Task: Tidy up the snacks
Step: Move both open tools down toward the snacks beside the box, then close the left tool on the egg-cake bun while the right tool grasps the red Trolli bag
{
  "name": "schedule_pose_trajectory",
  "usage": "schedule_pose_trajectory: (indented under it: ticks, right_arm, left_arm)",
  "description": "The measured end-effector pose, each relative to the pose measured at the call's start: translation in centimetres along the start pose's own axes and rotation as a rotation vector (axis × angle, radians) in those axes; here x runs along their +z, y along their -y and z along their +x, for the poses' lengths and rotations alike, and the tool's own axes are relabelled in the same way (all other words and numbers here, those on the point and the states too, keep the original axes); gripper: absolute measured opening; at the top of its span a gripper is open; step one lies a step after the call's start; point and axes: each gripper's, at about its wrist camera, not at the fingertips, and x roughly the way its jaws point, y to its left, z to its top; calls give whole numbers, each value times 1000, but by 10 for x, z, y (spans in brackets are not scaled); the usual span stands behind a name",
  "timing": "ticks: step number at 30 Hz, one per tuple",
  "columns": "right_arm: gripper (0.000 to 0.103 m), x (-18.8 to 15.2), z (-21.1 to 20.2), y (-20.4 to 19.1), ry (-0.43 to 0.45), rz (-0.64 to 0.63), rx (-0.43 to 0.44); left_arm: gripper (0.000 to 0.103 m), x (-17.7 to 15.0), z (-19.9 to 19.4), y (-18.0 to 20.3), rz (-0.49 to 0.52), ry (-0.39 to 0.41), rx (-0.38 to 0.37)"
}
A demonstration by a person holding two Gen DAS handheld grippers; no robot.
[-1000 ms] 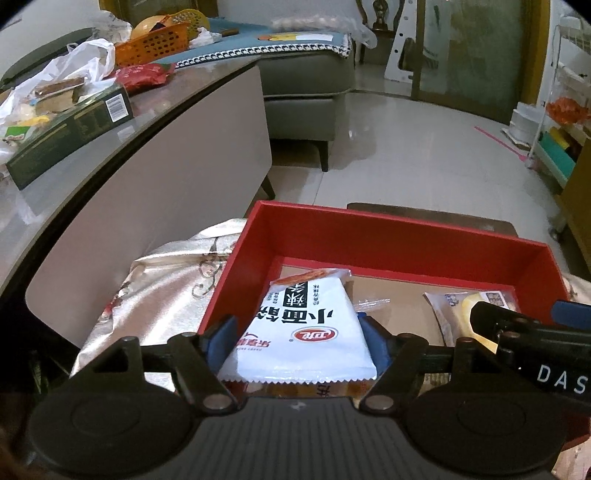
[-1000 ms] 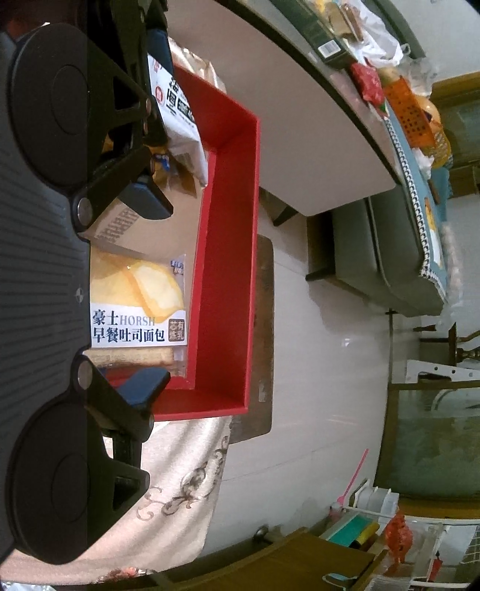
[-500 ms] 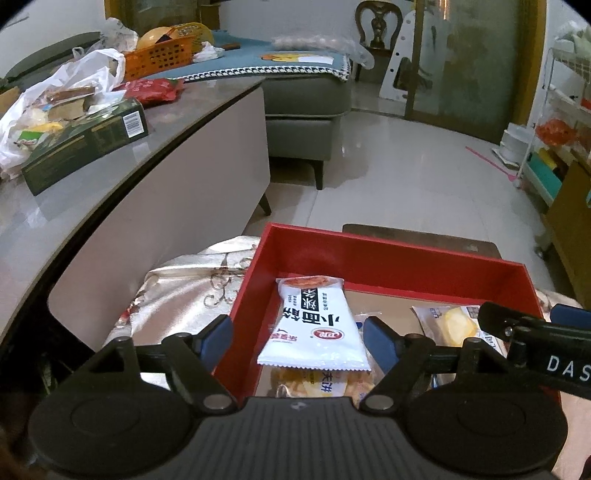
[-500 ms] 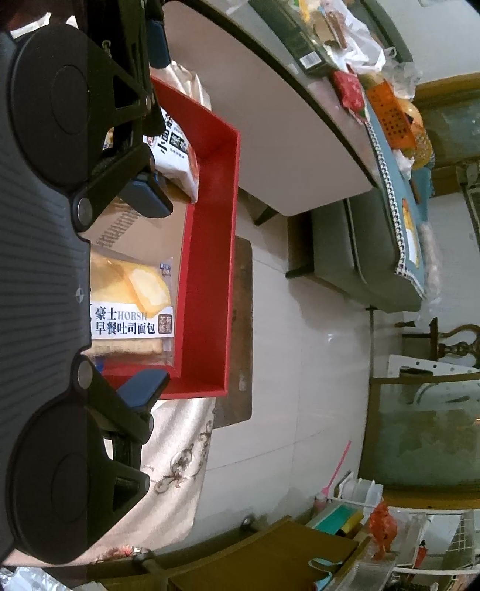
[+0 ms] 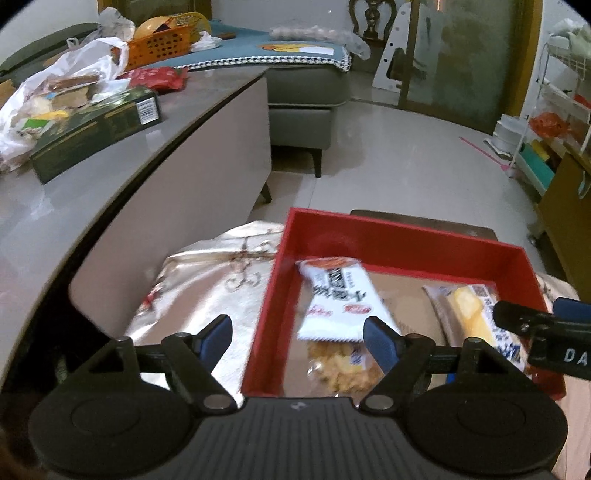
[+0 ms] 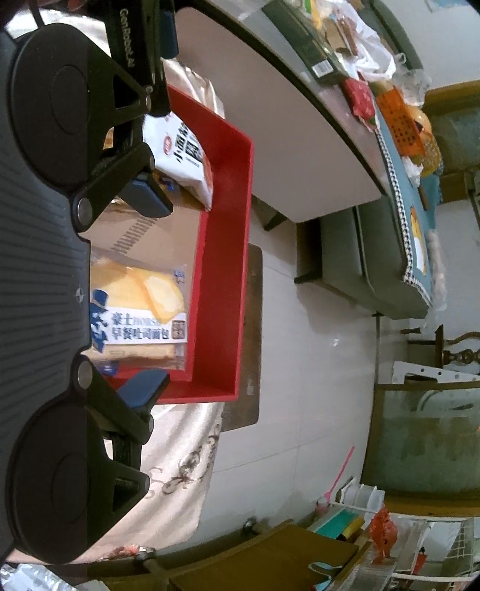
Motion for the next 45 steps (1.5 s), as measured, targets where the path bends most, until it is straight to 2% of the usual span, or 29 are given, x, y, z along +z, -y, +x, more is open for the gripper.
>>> schedule_pose_trajectory:
  ticks: [8, 15, 19, 23, 29, 36, 45]
  right_arm:
    - [93, -17, -16, -22, -23, -50, 29]
    - [93, -38, -26, -39, -71, -76, 54]
    - [93, -52, -32, -46, -97, -79, 66]
    - [94, -62, -34, -45, -124, -80, 65]
    - [94, -69, -28, -29, -163, -40, 47]
    - [94, -81, -7, -23, -249, -2, 33]
    - [94, -95, 21, -35, -307, -28, -6]
  left_arm:
    - [72, -24, -22, -29, 14, -38, -2]
    - [72, -52, -27, -57, -97, -136, -56]
    - [72, -62, -22, -47, -35, -153, -14]
    - [72, -64, -17, -36, -7, -170, -44]
    - [72, -69, -2, -18, 42, -214, -42]
    - [72, -76, 21, -12, 49, -284, -4]
    - [72, -83, 27, -5, 99, -293, 24]
